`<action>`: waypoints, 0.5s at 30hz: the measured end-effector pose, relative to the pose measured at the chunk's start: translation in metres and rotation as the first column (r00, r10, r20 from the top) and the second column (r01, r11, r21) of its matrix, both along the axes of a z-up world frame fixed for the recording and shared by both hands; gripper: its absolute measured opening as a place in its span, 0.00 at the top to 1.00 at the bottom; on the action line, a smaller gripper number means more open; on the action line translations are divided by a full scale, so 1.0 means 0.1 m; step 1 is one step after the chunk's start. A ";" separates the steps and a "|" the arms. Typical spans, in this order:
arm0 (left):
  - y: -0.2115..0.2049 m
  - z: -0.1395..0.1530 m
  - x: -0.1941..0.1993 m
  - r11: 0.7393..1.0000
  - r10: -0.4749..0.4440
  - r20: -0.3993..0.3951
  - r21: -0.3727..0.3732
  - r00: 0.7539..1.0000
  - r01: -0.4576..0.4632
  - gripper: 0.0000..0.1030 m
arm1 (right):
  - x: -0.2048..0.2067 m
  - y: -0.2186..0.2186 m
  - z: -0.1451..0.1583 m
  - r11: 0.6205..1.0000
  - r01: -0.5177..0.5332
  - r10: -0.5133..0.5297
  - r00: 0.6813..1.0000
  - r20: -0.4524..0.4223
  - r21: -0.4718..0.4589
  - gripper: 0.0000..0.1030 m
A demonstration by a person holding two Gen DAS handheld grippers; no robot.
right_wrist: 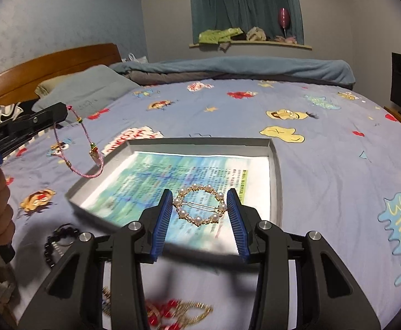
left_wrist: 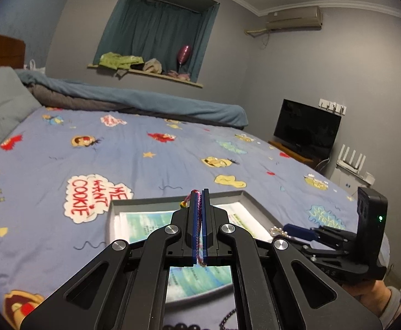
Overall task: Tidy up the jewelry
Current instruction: 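Carry both held pieces into the gray box and open both tools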
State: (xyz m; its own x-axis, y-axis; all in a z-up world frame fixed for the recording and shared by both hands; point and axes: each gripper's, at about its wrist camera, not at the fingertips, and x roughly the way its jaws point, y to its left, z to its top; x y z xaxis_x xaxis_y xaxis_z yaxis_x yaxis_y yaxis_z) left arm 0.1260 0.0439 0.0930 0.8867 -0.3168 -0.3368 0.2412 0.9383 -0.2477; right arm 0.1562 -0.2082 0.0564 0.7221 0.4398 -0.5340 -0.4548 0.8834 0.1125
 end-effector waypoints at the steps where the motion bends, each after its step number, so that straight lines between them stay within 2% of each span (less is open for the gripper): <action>1: 0.00 -0.03 0.04 1.000 -0.005 -0.006 -0.001 1.000 0.005 0.97 | 0.06 0.03 -0.02 1.000 0.002 -0.002 1.000 -0.012 -0.007 0.60; 8: -0.03 -0.34 0.33 0.993 -0.067 -0.070 -0.101 0.995 0.060 0.97 | 0.26 0.22 -0.17 0.996 -0.008 0.003 0.998 -0.059 -0.085 0.60; 11: -0.04 -0.41 0.38 0.994 -0.061 -0.085 -0.094 0.995 0.053 0.97 | 0.26 0.27 -0.21 0.994 -0.012 0.005 0.998 -0.057 -0.111 0.60; 15: -0.06 -0.56 0.49 0.998 -0.039 -0.155 -0.049 0.987 0.032 0.97 | 0.27 0.28 -0.25 0.993 -0.007 0.000 0.998 -0.063 -0.119 0.60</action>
